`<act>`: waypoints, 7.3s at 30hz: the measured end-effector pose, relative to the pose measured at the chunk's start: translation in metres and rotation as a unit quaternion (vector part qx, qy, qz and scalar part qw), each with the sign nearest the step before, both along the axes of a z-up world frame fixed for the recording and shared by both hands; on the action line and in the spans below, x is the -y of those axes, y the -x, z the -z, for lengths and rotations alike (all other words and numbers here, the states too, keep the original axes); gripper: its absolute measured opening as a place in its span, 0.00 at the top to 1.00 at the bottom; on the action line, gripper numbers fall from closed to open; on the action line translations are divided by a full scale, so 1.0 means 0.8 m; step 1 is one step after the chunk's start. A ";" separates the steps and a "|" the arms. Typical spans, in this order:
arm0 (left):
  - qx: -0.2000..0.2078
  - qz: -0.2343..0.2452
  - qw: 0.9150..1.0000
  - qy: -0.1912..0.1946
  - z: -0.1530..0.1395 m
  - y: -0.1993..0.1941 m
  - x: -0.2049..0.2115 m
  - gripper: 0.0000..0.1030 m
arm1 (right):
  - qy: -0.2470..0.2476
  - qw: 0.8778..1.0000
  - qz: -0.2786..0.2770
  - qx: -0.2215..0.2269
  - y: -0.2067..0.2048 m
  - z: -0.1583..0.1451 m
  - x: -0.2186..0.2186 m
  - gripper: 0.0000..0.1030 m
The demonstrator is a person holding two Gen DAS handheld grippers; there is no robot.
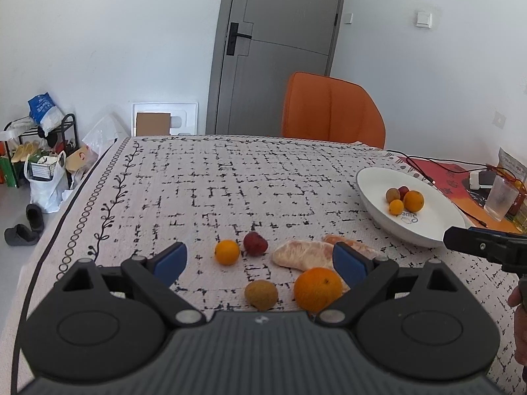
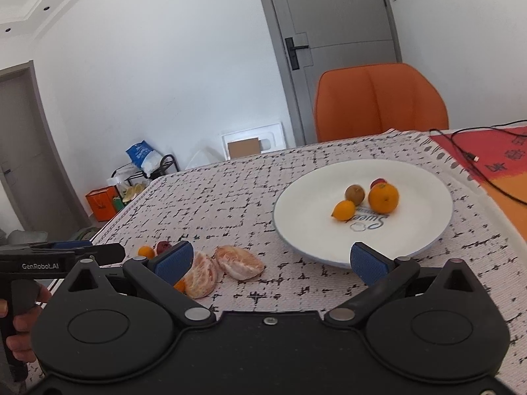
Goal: Organize fruits
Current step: 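Move both grippers back toward the remaining fruits, then grasp a kiwi with the left gripper, then lift the kiwi with the left gripper while the right gripper grasps a peeled mandarin, then carry the kiwi and peeled mandarin over the plate and open both grippers, then move both open grippers back toward the remaining fruits on the table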
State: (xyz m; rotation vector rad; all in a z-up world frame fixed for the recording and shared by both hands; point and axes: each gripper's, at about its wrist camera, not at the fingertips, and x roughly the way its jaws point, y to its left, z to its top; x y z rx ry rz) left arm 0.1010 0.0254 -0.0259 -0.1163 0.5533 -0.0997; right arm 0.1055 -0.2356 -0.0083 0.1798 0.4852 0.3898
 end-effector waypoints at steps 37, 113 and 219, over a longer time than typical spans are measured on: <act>-0.041 0.002 0.999 0.029 0.040 -0.015 -0.008 0.56 | 0.015 0.994 -0.095 -0.058 -0.038 0.040 -0.046 0.42; -0.004 0.056 0.998 0.019 0.000 -0.028 0.051 0.75 | 0.030 0.998 -0.056 0.013 -0.019 0.005 -0.009 0.66; -0.010 -0.005 0.999 -0.036 -0.003 -0.032 0.032 0.15 | 0.012 1.000 0.007 0.019 -0.024 0.000 0.029 0.00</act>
